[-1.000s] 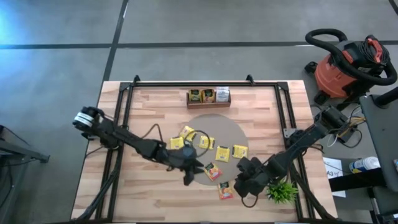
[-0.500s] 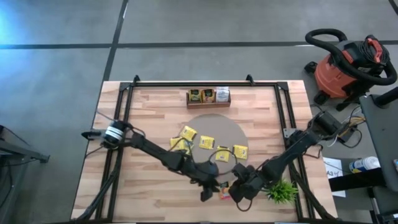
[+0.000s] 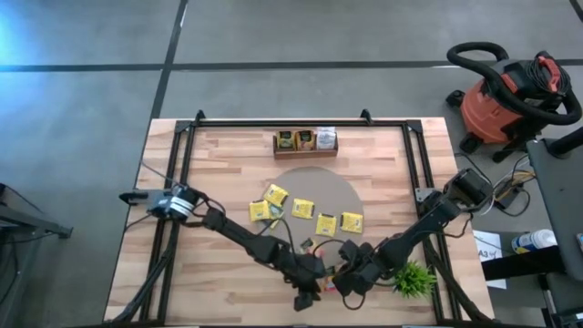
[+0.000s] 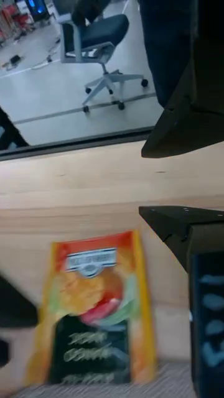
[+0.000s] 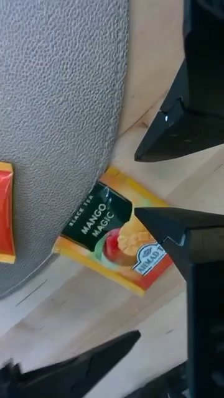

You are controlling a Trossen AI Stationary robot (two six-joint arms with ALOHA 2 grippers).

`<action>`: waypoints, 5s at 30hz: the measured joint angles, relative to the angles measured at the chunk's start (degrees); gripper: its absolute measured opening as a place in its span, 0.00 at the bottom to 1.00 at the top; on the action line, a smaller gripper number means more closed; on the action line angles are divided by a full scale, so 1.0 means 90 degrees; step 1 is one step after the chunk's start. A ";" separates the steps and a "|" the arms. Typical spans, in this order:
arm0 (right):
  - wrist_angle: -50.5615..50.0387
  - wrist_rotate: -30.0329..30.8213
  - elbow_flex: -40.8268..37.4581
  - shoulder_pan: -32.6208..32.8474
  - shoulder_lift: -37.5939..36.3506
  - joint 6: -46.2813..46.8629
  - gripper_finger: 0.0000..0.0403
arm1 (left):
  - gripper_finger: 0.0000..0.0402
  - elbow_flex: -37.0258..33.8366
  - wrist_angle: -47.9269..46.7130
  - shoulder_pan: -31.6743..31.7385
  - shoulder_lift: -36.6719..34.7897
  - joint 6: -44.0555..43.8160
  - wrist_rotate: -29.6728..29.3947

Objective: Pick & Place Tea
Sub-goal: Put the bottom orange tea bag into the middle compartment of the wooden organizer

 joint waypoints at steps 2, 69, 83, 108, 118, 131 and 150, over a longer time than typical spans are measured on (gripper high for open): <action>0.0026 0.0014 -0.0001 -0.0018 0.0000 0.0009 0.31 | 0.32 -0.0012 -0.0023 -0.0034 0.0004 -0.0001 -0.0044; 0.2343 -0.0304 0.0079 -0.0360 0.0595 -0.1183 0.22 | 0.32 -0.0533 -0.1758 -0.0371 -0.0538 -0.0035 -0.1787; 0.2316 -0.0330 0.0024 -0.0395 0.0639 -0.1068 0.19 | 0.32 -0.0741 -0.1267 -0.0186 -0.0540 0.0886 -0.2741; 0.1471 -0.0136 0.0007 -0.0379 0.0512 -0.0491 0.24 | 0.32 -0.0644 -0.1218 -0.0353 -0.0741 0.0014 -0.2948; 0.0699 0.0478 -0.0001 -0.0390 0.0046 -0.0331 0.32 | 0.32 -0.0630 -0.1078 -0.0348 -0.0294 0.0009 -0.2739; 0.0427 0.0667 -0.0037 -0.0436 0.0114 0.0398 0.39 | 0.32 -0.0639 -0.0544 -0.0348 -0.0175 -0.0011 -0.2671; 0.0953 0.0622 -0.0054 -0.0446 0.0294 -0.0129 0.27 | 0.32 -0.0641 -0.0111 -0.0307 -0.0028 0.0005 -0.2723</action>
